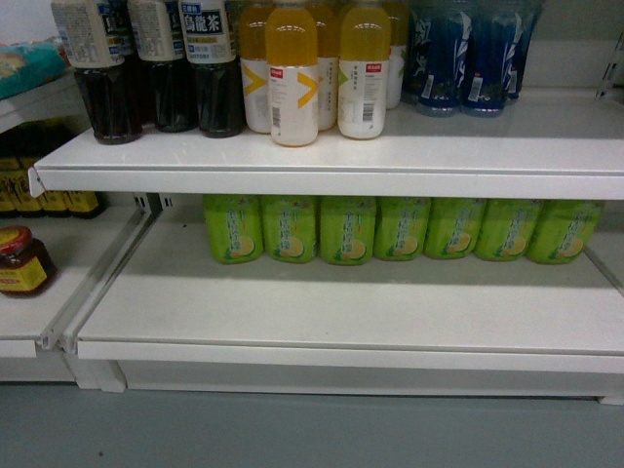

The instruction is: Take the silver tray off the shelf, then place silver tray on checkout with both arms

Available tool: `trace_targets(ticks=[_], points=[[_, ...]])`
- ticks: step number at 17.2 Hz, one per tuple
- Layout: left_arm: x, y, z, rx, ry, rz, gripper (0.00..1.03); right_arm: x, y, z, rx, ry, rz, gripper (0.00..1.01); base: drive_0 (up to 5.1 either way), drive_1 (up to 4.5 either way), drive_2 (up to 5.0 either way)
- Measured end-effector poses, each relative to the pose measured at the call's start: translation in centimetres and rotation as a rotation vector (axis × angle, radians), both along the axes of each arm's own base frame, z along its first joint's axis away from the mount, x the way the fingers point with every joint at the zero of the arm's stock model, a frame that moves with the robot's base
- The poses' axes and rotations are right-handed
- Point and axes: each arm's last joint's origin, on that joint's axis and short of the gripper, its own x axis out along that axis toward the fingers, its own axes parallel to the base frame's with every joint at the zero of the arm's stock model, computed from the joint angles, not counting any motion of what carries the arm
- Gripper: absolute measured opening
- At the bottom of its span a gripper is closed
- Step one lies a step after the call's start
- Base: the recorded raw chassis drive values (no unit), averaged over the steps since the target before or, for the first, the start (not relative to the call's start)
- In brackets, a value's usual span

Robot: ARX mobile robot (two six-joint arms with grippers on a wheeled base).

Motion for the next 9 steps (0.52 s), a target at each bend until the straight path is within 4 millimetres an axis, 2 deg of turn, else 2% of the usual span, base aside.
trace_targets(ticks=[9], points=[[0.0,0.0,0.0,0.0,0.0,0.0,0.98,0.0,0.0,0.0,0.0,0.0,0.0,0.98,0.0,0.0,0.0]])
